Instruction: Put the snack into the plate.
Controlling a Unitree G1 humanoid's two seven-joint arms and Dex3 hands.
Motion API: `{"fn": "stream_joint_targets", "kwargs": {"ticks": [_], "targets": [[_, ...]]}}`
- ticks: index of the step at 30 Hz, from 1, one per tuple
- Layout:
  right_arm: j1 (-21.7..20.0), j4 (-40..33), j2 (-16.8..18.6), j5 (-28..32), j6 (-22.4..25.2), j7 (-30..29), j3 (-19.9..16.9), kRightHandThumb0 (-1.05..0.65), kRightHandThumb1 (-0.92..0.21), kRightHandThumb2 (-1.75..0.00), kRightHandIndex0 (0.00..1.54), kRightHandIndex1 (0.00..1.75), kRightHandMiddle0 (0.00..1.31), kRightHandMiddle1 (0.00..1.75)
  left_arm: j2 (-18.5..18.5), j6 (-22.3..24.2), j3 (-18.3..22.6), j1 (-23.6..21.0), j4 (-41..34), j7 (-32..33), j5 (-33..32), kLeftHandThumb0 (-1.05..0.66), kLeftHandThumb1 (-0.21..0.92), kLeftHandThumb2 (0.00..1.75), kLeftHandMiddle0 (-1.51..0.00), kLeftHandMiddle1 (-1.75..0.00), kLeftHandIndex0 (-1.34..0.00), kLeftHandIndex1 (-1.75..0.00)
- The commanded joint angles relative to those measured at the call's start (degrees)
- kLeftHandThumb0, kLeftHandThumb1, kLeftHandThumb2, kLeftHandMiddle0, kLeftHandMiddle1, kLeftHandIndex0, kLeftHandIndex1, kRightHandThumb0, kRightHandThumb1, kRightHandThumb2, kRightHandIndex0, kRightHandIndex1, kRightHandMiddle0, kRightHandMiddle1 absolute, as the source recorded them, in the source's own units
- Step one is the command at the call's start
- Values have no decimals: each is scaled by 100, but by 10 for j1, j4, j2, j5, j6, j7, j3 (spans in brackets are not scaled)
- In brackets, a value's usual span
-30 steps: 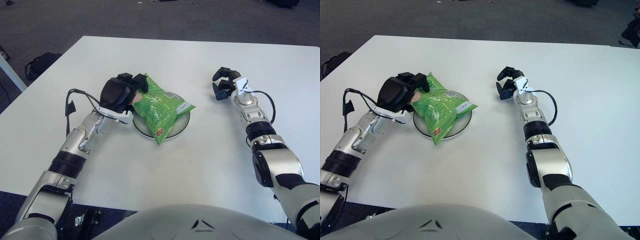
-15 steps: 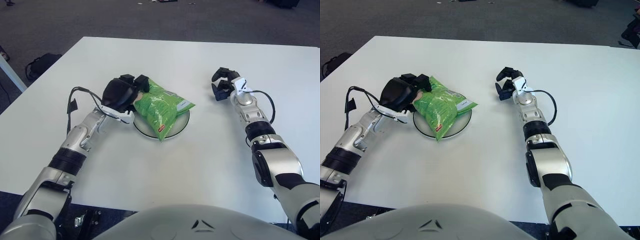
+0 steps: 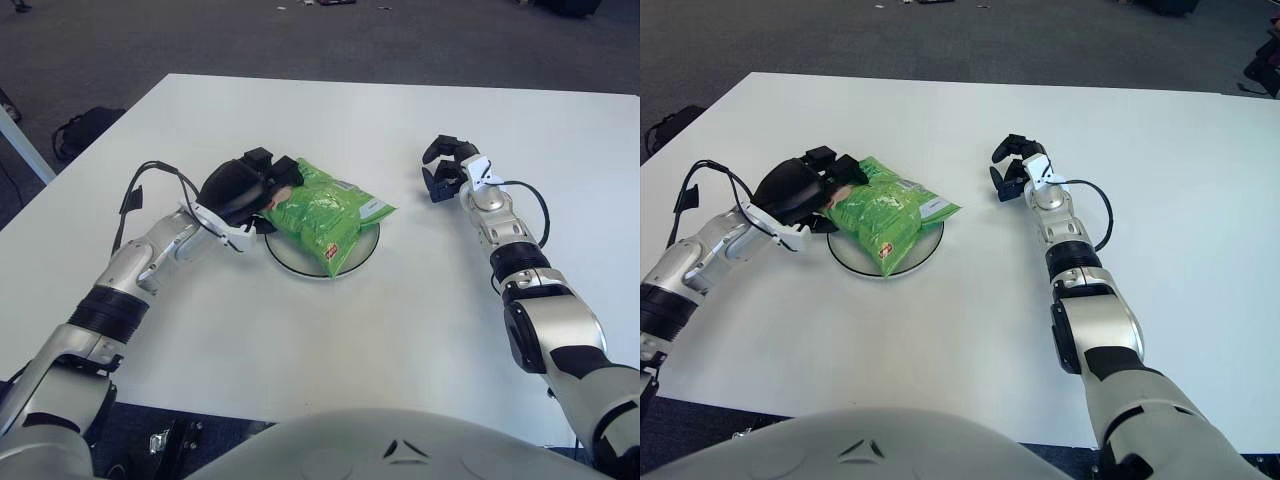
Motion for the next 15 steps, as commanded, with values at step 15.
{"fn": "stream_joint_targets", "kwargs": {"ticks": [15], "targets": [[46,40,17,-15,31,16,20,-1,-6,-157,80,175,66,160,19,-38,2,-6,-5,-252,-195,-59,46,82,-4,-23,0,-56]]}}
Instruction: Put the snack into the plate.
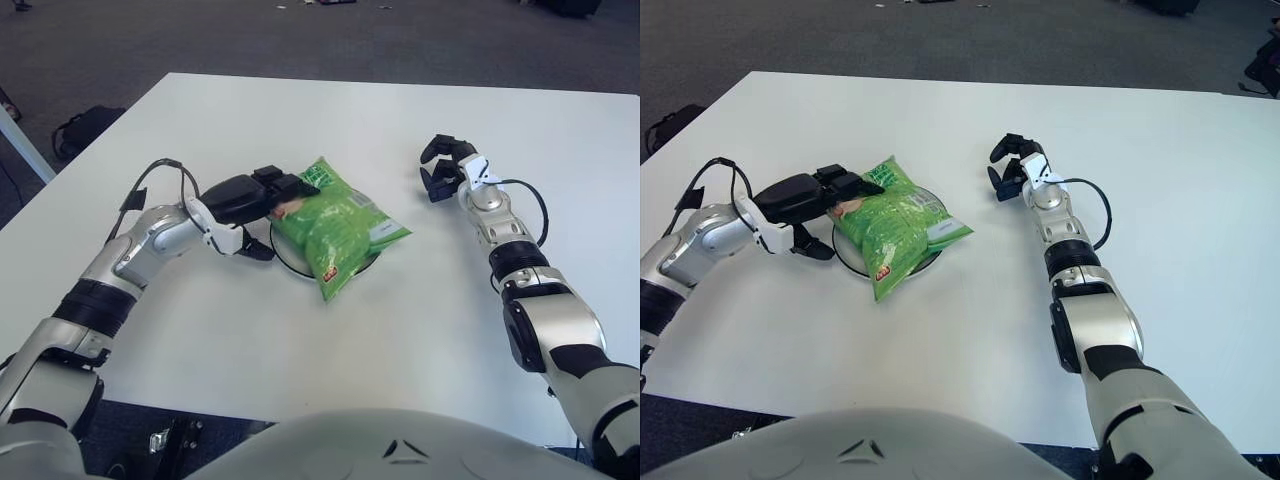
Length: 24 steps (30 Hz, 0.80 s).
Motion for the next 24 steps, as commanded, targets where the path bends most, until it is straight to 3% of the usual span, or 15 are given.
{"fn": "stream_joint_targets", "kwargs": {"ticks": [1,8,15,20,24], "targets": [[49,38,15,-16,32,16,15,-1,-6,-157,80,175,66,160,2,2,4,6,-6,-27,-3,-58,46,82,-4,-21,0,-56],[49,40,13,-20,29,15,20,-1,-6,-157,80,175,66,160,-2,-16,19,7,-15,-39,-19,-59,47,83,-1,-10,0,-49],[48,42,13,-22,27,13,23,-1,-6,-157,80,175,65,161,0,-51,28,4,-5,-76,-81,-68,49,79,0,-1,0,-35],[47,44,12,-26,23,11,26,-1,-6,-157,80,175,65,161,-1,-65,38,-2,8,-110,-133,-86,63,62,0,0,0,-22],[47,46,12,-28,23,12,26,-1,-6,-157,80,175,65,161,-11,-84,47,-4,22,-117,-153,-91,67,57,0,0,0,-18]]}}
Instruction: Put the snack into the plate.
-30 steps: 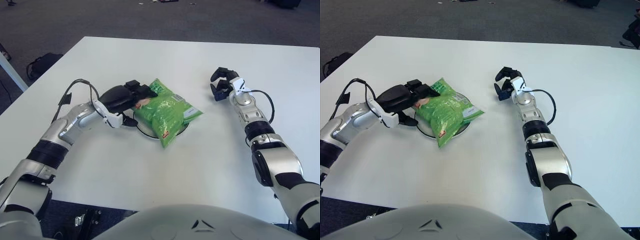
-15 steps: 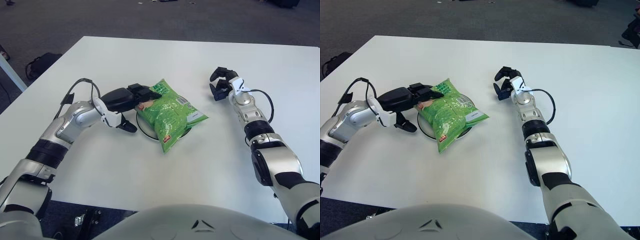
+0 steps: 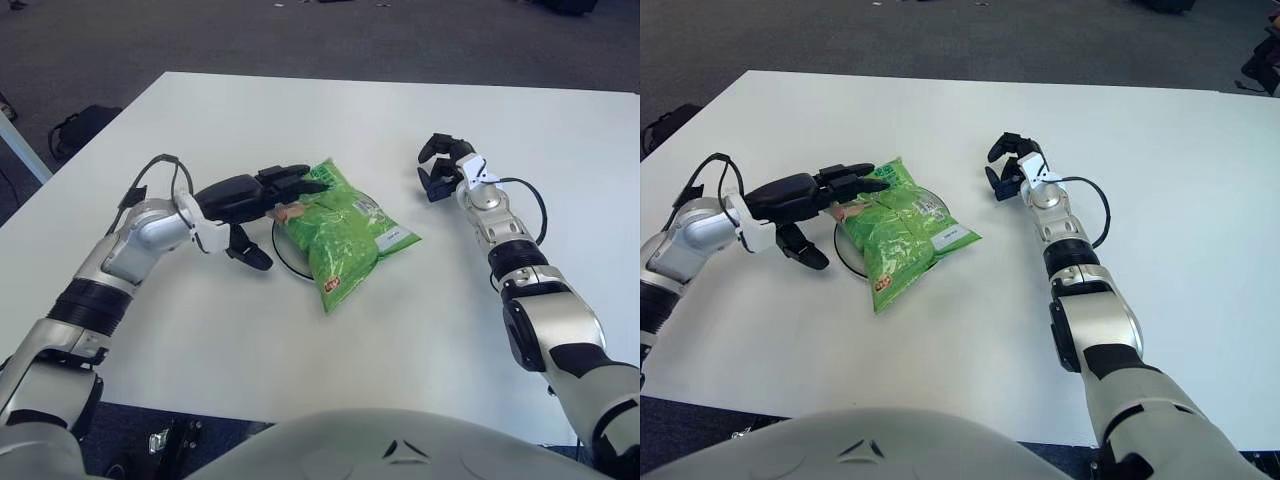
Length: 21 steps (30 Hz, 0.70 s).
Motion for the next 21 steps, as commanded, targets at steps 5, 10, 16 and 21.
{"fn": "stream_joint_targets", "kwargs": {"ticks": [5,10,16,21], "targets": [[51,43,14,-16,30,14,14,-1,-6,-157,80,175,66,160,-33,-55,34,-6,43,-4,-67,-96,74,49,-2,-1,0,-14],[51,46,14,-19,23,14,16,-1,-4,-160,82,175,67,160,-72,-35,57,5,53,-13,-148,-97,79,45,-9,-4,0,-26],[49,54,12,-26,18,10,21,-1,-3,-161,82,175,66,162,-101,-44,121,8,124,15,-170,-99,85,36,-18,-6,0,-39],[46,61,10,-27,10,11,23,-1,-1,-164,84,175,68,163,-116,-24,144,-3,137,11,-185,-101,88,30,-20,-6,0,-42]]}}
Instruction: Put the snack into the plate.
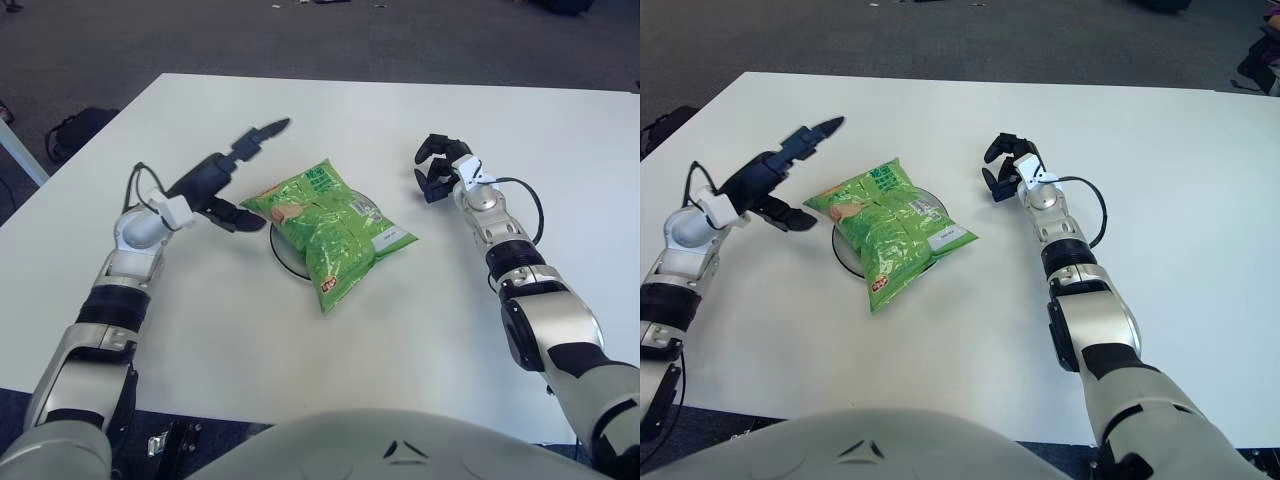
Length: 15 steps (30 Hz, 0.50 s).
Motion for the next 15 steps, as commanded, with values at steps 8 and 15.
{"fn": "stream_joint_targets", "kwargs": {"ticks": [8,15], "targets": [[48,52,9,-26,24,11,22,-1,5,-170,87,175,72,164,-43,90,57,-12,-2,4,-67,-97,84,26,-26,-8,0,-44],[48,54,10,-27,21,8,24,-1,6,-171,88,175,73,163,-87,117,120,-54,108,40,-96,-72,52,69,-30,-30,0,-62]]}}
